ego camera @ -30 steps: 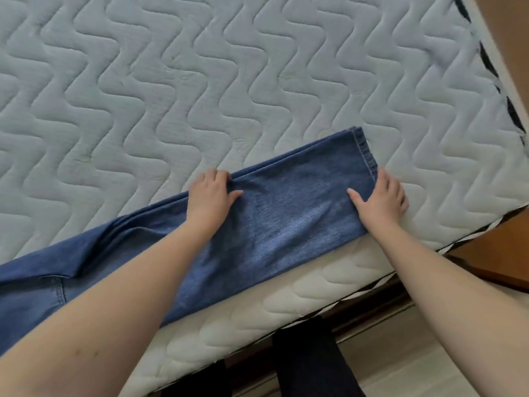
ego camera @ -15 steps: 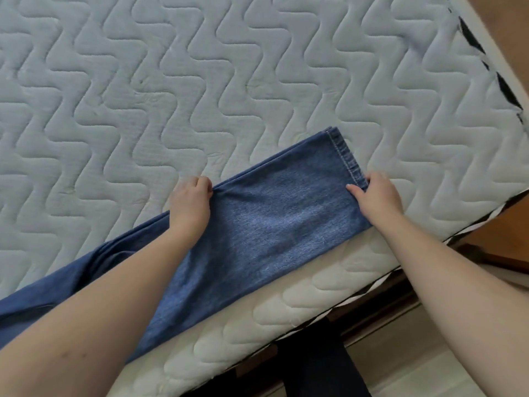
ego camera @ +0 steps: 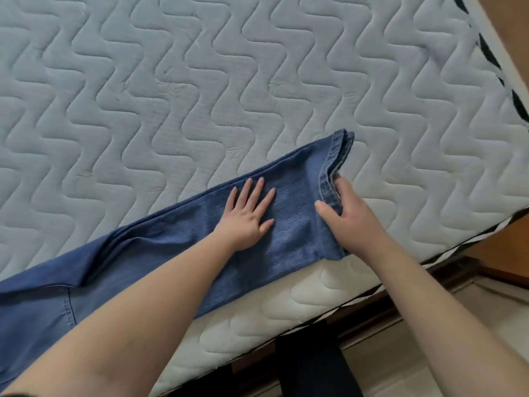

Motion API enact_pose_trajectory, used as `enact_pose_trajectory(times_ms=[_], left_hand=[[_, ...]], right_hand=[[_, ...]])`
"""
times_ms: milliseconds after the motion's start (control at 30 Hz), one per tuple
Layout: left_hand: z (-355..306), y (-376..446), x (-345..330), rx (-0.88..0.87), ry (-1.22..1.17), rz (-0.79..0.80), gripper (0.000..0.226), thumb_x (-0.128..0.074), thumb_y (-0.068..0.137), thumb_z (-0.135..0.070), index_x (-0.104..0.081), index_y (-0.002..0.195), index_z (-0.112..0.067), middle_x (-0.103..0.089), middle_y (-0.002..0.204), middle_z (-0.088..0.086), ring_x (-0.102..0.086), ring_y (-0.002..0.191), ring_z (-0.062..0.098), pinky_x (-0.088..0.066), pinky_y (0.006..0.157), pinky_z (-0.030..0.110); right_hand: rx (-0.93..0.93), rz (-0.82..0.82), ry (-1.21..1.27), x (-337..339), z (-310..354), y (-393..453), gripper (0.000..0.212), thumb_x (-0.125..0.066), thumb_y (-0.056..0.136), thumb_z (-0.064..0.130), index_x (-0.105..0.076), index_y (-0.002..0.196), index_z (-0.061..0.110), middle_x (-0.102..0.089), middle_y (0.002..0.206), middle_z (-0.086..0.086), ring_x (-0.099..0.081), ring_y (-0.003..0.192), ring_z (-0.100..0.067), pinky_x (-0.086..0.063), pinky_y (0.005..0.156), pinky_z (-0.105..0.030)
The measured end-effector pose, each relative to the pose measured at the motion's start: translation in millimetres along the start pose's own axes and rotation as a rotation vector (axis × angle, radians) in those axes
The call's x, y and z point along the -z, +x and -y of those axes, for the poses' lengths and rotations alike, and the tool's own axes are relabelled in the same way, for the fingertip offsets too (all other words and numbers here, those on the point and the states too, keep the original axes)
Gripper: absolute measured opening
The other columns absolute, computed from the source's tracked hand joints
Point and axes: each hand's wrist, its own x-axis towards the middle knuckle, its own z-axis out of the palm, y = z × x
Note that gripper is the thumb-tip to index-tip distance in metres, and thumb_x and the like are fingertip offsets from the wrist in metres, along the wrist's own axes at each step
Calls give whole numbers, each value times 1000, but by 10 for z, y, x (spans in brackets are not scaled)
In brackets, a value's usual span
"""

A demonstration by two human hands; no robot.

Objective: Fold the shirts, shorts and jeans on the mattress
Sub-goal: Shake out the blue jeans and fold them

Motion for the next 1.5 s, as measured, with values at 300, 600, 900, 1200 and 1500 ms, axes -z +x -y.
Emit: enact_pose_trajectory(times_ms=[300,600,900,1200,1500], left_hand=[[468,-831,507,280,-588,-530,40,-56,95,-14,-55,134,-7,-55,138,9,-51,126,24,-36,109,34],[1805,-2504,-188,683,-299,-436,55,-49,95,-24,-43,146,-4,-40,151,18,-38,139,35,-30,114,51],[2303,-3178,-767,573,-212,-183,63,-37,101,-40,-15,157,-23,-8,165,1,-9,152,19,-12,121,40],[2452,-3172,-438,821,-1208,-453,37,-36,106,-28,-52,136,-15,-51,142,6,-46,132,20,-30,109,24],[2246,-2963,-465,974,-1272,-372,40,-62,89,-52,-53,113,-22,-62,96,-9,-62,102,18,-47,85,33]], right_hand=[[202,74,90,-867,925,-394,26,-51,87,43,-44,110,31,-57,119,21,-58,92,-4,-44,78,-26],[250,187,4,-2320,1424,-614,29,-52,90,40,-37,113,33,-39,141,24,-55,66,-4,-38,61,-18],[179,306,-154,-3594,1655,-868,57,-53,96,29,-16,137,43,-53,131,6,-60,78,-15,-49,77,-41],[107,283,-411,-4218,1541,-1077,23,-54,96,24,-48,116,16,-16,162,14,-64,98,-28,-49,79,-41],[181,529,-356,-4166,1074,-1080,30,-45,100,18,-56,128,21,-43,147,10,-54,121,-11,-45,99,-33]])
